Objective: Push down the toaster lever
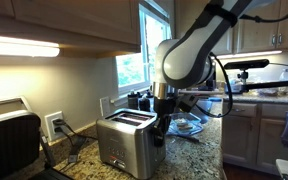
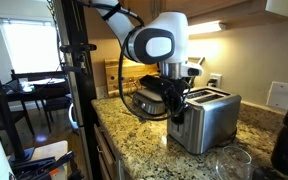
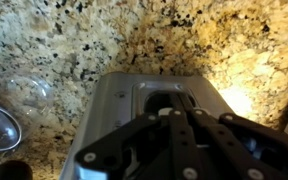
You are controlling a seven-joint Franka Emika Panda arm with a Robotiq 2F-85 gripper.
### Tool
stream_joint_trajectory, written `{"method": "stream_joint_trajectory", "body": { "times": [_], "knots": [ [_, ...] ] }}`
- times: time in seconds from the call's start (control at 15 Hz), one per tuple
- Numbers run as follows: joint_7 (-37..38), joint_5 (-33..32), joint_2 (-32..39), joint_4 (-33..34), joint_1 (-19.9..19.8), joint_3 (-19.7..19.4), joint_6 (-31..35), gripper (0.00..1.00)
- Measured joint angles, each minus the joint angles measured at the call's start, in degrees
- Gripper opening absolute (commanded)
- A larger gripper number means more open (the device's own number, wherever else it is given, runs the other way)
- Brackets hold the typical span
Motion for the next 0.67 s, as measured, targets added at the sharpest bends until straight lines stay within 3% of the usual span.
{"method": "stream_joint_trajectory", "body": {
  "times": [0.27, 0.67],
  "knots": [
    [-0.24, 0.01, 4.93, 0.87, -0.05, 0.03, 2.78, 0.02],
    [-0.25, 0.29, 4.99, 1.39, -0.23, 0.16, 2.56, 0.02]
  ]
}}
